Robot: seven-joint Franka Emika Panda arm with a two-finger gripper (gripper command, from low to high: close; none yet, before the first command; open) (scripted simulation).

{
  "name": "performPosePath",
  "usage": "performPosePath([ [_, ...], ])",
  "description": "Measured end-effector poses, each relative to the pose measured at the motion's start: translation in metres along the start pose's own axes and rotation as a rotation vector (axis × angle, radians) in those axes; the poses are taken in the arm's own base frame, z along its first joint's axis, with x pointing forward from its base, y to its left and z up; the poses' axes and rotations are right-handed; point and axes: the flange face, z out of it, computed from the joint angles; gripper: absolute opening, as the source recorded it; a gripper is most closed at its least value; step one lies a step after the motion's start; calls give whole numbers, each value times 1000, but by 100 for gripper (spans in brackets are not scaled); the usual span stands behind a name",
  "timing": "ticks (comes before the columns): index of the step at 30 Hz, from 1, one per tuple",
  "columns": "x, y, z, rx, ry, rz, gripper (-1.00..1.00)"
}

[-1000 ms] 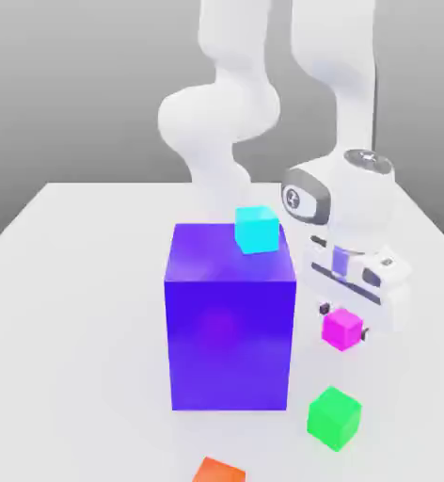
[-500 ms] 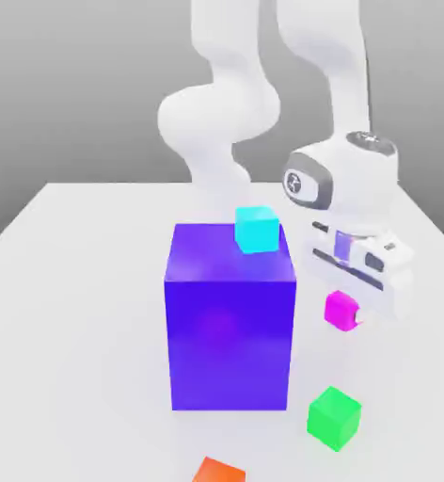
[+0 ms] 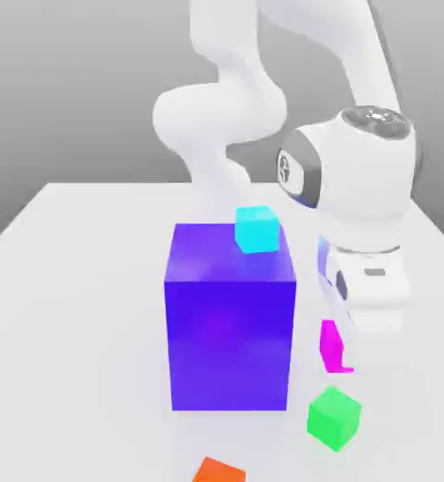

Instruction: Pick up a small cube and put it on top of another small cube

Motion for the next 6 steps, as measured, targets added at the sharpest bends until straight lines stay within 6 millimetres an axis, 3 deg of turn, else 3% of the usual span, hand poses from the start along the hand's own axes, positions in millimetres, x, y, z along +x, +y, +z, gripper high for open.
performPosePath([
  [2,1,1,22,0,0,2,-100],
  [3,0,1,33,-1,-1,3,100],
  [6,0,1,33,-1,-1,3,100],
])
